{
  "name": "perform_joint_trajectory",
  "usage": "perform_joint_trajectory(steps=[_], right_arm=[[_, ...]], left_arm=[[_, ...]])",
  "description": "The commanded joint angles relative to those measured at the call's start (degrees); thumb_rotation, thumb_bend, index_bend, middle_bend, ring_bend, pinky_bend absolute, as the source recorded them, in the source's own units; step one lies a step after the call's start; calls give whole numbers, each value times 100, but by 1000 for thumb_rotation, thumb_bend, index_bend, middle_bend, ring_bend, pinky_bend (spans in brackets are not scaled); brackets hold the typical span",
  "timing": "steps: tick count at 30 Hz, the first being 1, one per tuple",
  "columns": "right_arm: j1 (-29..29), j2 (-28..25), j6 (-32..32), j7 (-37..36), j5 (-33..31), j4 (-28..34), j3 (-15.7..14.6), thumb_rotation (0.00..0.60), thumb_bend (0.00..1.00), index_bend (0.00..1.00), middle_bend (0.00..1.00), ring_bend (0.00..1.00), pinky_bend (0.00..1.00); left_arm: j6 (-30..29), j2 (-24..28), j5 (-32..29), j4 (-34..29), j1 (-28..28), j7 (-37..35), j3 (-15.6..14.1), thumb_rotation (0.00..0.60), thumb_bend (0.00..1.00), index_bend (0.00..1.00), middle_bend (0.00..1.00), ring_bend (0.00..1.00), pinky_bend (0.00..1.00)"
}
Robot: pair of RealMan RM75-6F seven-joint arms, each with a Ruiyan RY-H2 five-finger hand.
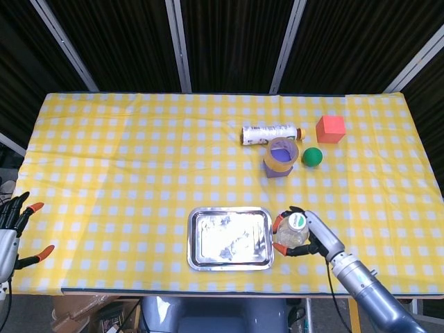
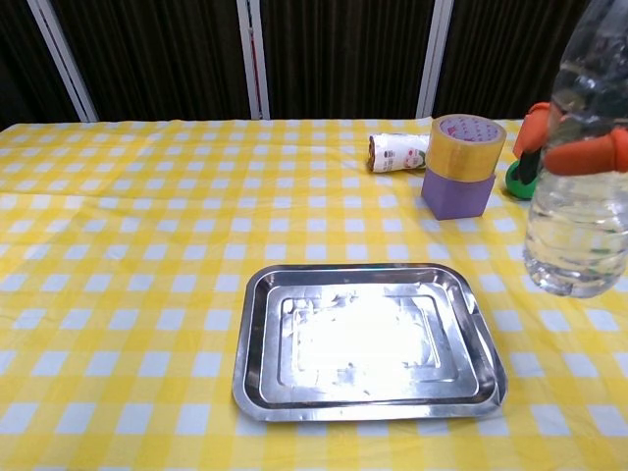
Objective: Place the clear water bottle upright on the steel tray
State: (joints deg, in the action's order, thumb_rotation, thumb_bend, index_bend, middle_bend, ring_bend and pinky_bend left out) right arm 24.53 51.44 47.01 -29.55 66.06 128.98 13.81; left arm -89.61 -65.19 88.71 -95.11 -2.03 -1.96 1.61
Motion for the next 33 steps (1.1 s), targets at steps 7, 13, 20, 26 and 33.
perform_joint_trajectory(steps=[7,13,20,26,33], right_arm=[[-298,973,745,-88,1225,-18,-324,600,585,741,644,251,0],[-226,1184,739,-111,1321,41,-425,600,586,741,645,252,0],[-335,736,900,-407,1007,-379,-328,600,586,740,645,254,0],[-573,9,955,-1429,1083,-1215,-262,600,586,741,646,254,0],[-677,-178,838,-2563,1573,-2018,-435,600,586,744,646,254,0]], left_arm=[[51,-26,-14,19,-20,57,-3,600,177,179,5,0,0],[68,-55,-43,60,-25,123,4,600,178,179,5,0,0],[110,-68,-89,82,-39,129,16,600,177,179,5,0,0],[128,-110,-100,61,-43,242,8,600,178,179,5,0,0],[181,-162,-105,13,-66,409,-8,600,177,179,5,0,0]])
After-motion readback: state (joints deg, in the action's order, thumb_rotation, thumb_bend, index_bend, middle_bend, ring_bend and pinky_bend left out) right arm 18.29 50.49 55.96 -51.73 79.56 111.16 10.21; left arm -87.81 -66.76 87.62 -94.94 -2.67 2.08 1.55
